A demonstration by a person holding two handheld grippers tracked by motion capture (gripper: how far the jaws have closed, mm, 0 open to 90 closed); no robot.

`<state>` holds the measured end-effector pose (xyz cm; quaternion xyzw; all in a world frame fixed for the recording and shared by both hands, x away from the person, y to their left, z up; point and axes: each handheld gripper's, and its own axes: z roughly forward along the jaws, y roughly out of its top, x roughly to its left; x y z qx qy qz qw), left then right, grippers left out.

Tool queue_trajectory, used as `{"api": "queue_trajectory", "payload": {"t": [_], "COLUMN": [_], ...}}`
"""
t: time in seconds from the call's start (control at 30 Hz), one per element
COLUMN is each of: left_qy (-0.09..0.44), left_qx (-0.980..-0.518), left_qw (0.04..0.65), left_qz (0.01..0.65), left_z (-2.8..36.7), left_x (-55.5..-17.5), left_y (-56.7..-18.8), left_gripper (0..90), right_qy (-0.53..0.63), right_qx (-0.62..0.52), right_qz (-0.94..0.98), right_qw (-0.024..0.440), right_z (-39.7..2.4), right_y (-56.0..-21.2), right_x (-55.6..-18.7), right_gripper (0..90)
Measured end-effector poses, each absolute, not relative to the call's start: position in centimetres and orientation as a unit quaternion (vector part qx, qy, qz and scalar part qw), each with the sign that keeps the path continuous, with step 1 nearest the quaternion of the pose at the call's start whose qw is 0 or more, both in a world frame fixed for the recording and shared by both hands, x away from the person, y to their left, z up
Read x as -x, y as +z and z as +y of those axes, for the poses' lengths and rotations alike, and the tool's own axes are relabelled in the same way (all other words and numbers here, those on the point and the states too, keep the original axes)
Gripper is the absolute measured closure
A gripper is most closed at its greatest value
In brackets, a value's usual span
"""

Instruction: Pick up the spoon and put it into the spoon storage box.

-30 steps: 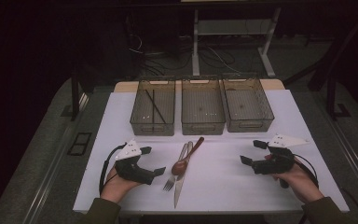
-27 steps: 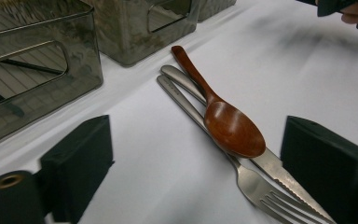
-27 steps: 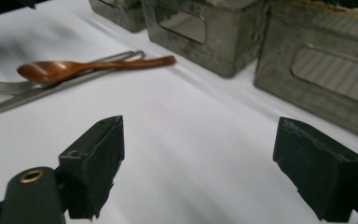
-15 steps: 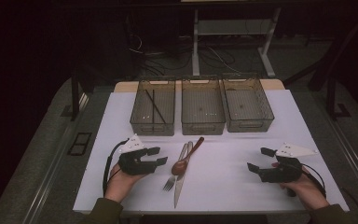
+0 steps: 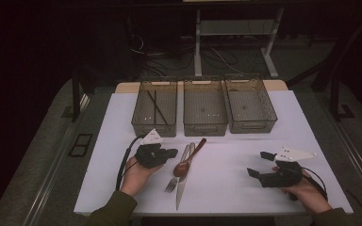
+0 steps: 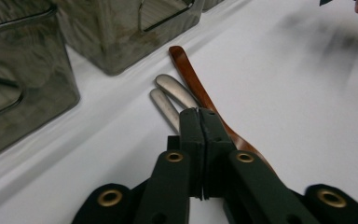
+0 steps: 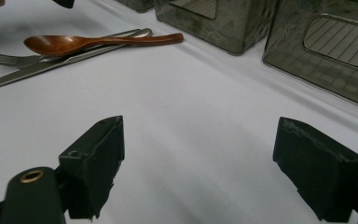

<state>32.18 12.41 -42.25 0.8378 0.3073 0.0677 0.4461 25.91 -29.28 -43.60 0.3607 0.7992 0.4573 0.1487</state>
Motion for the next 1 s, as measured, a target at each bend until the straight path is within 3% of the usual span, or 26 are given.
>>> {"api": "queue_trajectory", "payload": {"t": [1.0], "left_qy": [0.059], "left_qx": [-0.873], "left_qw": [0.399], "left_qz": [0.274], "left_z": [6.1], "left_x": [-36.9], "left_y": [-44.4], "left_gripper": [88.8], "right_qy": [0.445], "right_qx": [-0.361], "right_qz": [0.806], "right_qw": [0.151], "right_z": [-29.1], "right_y": [-43.8], "right_x": [-26.1], "right_gripper": [15.8]}}
